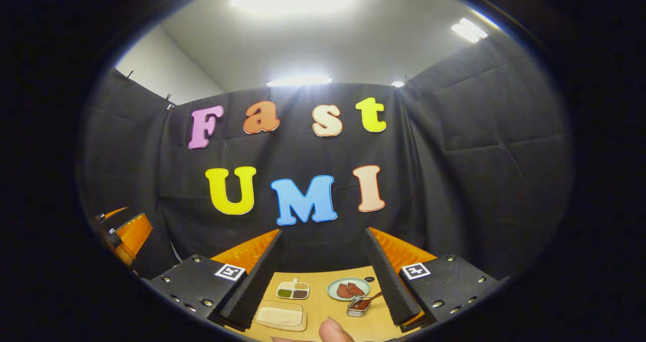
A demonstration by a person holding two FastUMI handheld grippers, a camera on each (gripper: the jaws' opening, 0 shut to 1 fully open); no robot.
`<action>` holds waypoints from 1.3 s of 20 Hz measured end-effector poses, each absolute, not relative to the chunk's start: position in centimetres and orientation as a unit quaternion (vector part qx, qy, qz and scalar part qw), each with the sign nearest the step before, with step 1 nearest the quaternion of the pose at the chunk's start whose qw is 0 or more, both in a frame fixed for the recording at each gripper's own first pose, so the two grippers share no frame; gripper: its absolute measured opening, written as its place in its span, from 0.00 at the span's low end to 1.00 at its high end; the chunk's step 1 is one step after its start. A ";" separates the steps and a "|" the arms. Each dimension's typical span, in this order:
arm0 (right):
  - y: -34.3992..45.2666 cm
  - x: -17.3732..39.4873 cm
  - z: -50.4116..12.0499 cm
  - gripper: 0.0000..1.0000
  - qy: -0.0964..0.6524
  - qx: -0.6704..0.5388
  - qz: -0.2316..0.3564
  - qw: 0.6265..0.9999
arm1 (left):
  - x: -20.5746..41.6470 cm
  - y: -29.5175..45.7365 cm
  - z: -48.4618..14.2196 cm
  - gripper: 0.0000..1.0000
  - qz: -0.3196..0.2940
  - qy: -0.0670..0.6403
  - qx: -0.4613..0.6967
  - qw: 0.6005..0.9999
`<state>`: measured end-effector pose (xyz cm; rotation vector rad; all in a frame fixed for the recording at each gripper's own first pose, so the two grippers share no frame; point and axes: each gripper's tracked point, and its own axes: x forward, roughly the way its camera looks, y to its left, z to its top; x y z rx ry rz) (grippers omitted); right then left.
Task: Close the left gripper, press the button to open the rice cooker; take a wooden spoon from the chopstick holder with the right hand, scoop a spoonful of rice and pour it into the rice cooker, then put the wooden spoon back into the chopstick holder.
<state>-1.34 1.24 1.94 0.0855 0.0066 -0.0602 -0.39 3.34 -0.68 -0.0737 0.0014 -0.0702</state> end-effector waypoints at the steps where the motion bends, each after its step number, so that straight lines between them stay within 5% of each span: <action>1: 1.5 -1.1 2.0 0.97 -0.003 0.039 -0.026 0.999 | -0.3 3.8 -1.2 0.99 -0.031 0.005 -0.035 0.999; 8: 5.0 -0.1 0.8 0.97 -0.011 0.081 0.029 0.996 | -0.3 6.1 -4.5 0.99 -0.020 0.030 -0.023 0.999; 20: 1.0 0.8 -7.0 0.96 0.070 0.025 -0.013 0.997 | 1.7 4.4 -9.2 0.96 -0.051 0.064 -0.068 0.994; 26: 2.2 2.5 -6.5 0.96 0.047 -0.002 0.054 0.997 | 3.2 6.1 -12.3 0.98 0.026 0.097 -0.054 0.994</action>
